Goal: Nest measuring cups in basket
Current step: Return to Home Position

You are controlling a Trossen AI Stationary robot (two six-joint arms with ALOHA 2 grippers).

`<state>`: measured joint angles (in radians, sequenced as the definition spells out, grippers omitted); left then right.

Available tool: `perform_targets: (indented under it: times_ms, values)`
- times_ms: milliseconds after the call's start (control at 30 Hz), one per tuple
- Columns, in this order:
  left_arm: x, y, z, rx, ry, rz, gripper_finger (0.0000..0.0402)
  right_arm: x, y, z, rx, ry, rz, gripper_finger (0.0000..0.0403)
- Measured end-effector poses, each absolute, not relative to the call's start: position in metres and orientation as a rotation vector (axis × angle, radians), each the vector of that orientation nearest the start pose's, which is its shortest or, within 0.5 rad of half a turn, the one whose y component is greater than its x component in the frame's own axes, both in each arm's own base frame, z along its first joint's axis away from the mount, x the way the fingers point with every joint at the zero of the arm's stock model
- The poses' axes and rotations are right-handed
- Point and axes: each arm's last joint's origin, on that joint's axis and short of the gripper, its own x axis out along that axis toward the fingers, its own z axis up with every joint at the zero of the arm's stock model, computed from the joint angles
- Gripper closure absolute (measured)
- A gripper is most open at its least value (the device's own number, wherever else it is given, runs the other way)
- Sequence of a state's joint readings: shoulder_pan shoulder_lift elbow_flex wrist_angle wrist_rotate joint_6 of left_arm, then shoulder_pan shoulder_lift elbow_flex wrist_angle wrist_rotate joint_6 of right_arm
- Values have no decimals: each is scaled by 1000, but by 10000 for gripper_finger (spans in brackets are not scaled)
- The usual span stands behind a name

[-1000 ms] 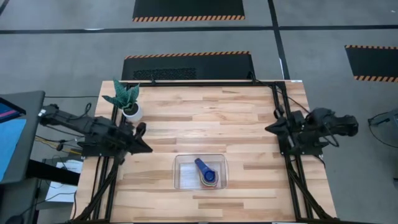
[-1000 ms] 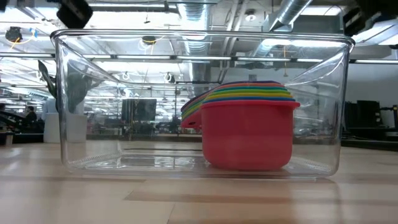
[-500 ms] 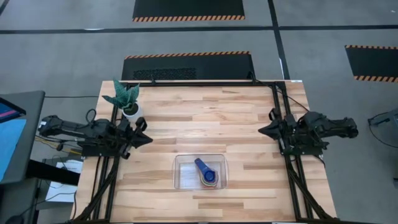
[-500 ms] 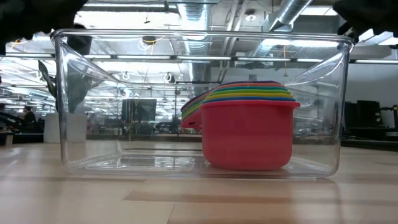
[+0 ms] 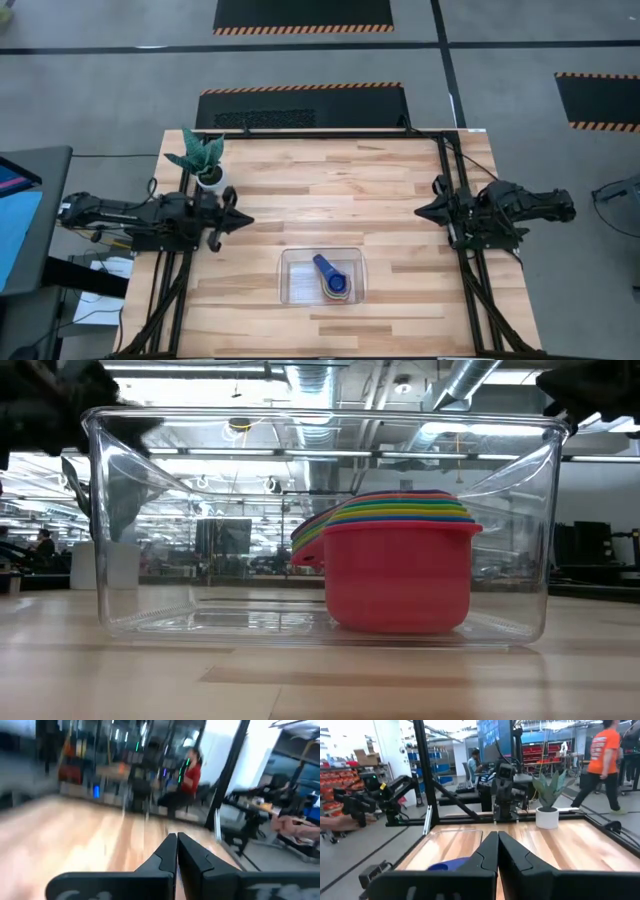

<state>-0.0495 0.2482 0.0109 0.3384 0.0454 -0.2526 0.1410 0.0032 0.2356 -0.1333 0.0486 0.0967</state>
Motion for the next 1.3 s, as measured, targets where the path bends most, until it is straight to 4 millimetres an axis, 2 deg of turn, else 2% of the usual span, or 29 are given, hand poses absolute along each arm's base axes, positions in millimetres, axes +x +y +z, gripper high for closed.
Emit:
perform_targets:
  times_ms: [133, 267, 467, 633, 833, 1067, 1300]
  values:
    - [113, -7, 163, -402, 81, -81, 401, 76, 9, 230, 87, -109, 94, 377]
    - [111, -7, 148, -431, 238, -37, 401, 75, 7, 238, 77, -196, 31, 377]
    - [111, -5, 147, -420, 258, 18, 401, 75, 7, 241, 13, -226, 19, 377]
    - [111, -5, 147, -420, 259, 17, 401, 86, 9, 214, 28, -216, 40, 377]
    - [111, -5, 147, -420, 261, 18, 401, 93, 11, 193, 20, -278, 61, 377]
    - [111, -5, 147, -420, 262, 18, 401, 94, 5, 191, -28, -269, -16, 377]
    - [111, -5, 148, -420, 261, 18, 401, 97, -5, 171, 36, -57, -130, 377]
